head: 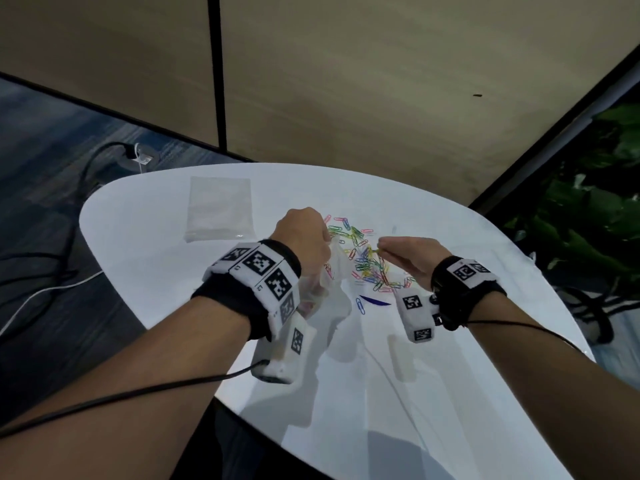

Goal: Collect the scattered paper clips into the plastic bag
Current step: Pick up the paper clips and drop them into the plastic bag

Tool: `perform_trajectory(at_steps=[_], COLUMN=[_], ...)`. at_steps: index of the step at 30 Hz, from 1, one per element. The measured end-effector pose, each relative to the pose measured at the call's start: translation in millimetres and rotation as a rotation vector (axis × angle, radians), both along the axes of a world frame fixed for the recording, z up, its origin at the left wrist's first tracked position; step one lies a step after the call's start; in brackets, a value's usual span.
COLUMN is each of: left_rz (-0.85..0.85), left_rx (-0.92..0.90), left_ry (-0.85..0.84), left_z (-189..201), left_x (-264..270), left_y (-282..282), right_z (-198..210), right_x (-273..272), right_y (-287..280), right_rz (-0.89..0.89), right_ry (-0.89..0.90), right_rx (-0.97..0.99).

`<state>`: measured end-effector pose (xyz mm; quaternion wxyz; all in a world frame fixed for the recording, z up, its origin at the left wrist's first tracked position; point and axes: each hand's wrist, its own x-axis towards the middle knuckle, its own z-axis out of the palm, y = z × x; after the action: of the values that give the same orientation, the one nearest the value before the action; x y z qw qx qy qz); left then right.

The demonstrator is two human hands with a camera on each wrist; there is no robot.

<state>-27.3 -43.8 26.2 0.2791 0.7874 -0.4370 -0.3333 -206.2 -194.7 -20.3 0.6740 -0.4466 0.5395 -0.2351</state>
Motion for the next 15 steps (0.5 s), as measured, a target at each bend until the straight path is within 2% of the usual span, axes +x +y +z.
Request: perform_trajectory(at_steps=[3, 6, 9, 12, 13, 15], left_rz=[0.031, 0.067, 0.092, 0.113, 0.117, 0.117], left_rx=[-0.001, -0.016, -0.034, -0.039, -0.041, -0.046], left_ry=[0.028, 0.055, 0.081, 0.088, 0.089, 0.09], left_z=[-1, -3, -4, -5, -5, -6], left_x=[-1, 0, 0, 2, 2, 4], left_y=[1, 3, 4, 3, 4, 4], right_z=[30, 38, 30, 21, 22, 31], right_x=[16, 31, 41, 45, 45, 44], right_y=[30, 55, 73, 79, 77, 68], right_rz=[0.076, 0.128, 0.194, 0.404, 0.482, 0.529], right_ry=[-0.192, -0.208, -0.068, 0.195, 0.238, 0.208], right_rx=[0.105, 0.067, -0.159, -0.502, -0.562, -0.552])
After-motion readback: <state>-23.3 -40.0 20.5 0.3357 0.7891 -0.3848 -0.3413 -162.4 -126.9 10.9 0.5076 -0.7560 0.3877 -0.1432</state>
